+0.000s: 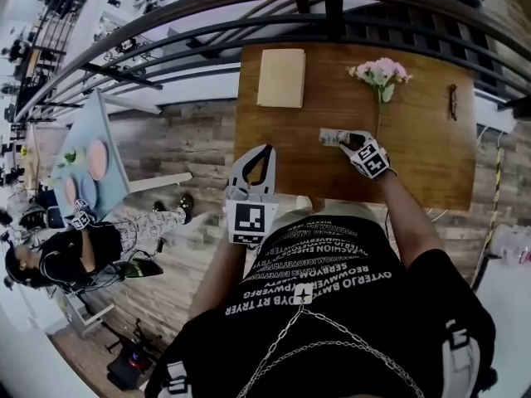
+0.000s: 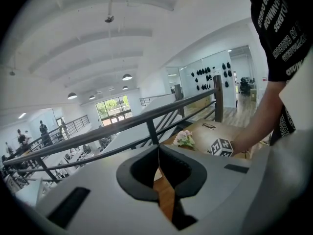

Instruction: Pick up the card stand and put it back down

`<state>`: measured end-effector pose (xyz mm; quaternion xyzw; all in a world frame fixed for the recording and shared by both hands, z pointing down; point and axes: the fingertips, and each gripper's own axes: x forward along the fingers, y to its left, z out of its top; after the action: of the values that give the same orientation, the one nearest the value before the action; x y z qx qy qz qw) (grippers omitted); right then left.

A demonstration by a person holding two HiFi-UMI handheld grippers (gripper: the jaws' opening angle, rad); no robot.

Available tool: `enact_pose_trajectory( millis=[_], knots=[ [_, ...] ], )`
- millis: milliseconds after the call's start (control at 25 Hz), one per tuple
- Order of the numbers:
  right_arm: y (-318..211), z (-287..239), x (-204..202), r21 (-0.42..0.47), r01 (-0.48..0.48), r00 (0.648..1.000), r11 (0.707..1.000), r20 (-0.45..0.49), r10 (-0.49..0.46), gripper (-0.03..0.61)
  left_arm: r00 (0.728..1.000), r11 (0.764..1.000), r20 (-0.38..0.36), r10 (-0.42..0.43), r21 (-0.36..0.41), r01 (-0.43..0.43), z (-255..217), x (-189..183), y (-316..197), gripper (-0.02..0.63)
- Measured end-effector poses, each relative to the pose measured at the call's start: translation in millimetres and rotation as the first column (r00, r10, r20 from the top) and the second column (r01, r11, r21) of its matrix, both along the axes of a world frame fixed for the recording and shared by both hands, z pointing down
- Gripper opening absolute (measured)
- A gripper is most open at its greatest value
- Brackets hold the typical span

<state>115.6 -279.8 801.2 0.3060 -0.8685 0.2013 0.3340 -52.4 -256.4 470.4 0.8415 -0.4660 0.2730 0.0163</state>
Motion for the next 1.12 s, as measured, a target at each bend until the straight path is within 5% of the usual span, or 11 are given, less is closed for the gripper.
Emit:
enact_pose_trajectory(
  millis=[720, 1120],
  knots=[
    [13, -28, 23, -0.119, -0.226, 0.962, 0.967, 0.129, 0.241, 0.161, 0.997, 0.998, -0.025, 0.067, 0.015, -0.066, -1, 1, 9, 0.028],
    [21, -69, 16, -0.094, -0.261, 0.947, 0.961, 0.169, 0.274, 0.161, 0.994, 0.995, -0.051, 0.098, 0.024, -0.097, -2, -3, 14, 0.028]
  ],
)
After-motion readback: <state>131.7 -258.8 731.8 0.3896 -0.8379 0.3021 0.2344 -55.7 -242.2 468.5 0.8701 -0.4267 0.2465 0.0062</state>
